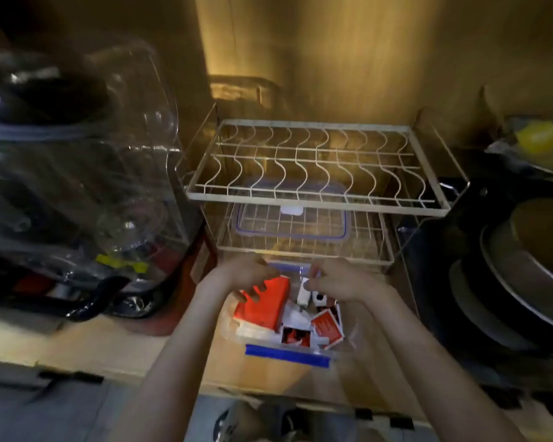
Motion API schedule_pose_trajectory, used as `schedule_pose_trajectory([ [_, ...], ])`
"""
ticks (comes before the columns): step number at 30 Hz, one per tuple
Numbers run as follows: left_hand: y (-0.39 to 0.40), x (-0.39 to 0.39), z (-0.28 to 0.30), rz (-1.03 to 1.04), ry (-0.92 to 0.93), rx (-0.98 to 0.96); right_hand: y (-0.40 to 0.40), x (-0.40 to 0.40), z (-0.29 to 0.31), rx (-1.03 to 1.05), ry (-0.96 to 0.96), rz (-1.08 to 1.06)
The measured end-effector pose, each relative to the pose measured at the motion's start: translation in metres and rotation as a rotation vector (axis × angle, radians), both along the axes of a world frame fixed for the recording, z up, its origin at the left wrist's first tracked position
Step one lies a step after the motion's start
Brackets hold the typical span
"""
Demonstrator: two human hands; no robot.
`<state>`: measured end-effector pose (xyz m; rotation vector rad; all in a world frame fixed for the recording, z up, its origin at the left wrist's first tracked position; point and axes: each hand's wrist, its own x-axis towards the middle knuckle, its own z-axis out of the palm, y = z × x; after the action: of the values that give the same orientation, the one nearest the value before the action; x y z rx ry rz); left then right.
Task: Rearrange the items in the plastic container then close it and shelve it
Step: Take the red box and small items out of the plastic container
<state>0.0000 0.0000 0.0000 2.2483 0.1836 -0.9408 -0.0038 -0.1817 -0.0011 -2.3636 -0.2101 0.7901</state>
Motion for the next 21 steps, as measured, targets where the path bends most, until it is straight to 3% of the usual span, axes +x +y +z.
schedule_pose_trajectory([
  [6,0.002,-0.027,-0.058,0.046,-0.099,0.109,0.001,-0.015,-0.072,0.077,0.035,-0.2],
  [9,-0.002,-0.042,-0.084,0.062,-0.257,0.146,0.007,-0.022,-0.101,0.152,0.112,-0.287],
  [16,-0.017,-0.071,-0.13,0.07,-0.485,0.367,0.035,-0.029,-0.126,0.321,0.16,-0.421],
  [21,-0.021,-0.072,-0.138,0.054,-0.577,0.407,0.048,-0.024,-0.136,0.483,0.171,-0.498],
])
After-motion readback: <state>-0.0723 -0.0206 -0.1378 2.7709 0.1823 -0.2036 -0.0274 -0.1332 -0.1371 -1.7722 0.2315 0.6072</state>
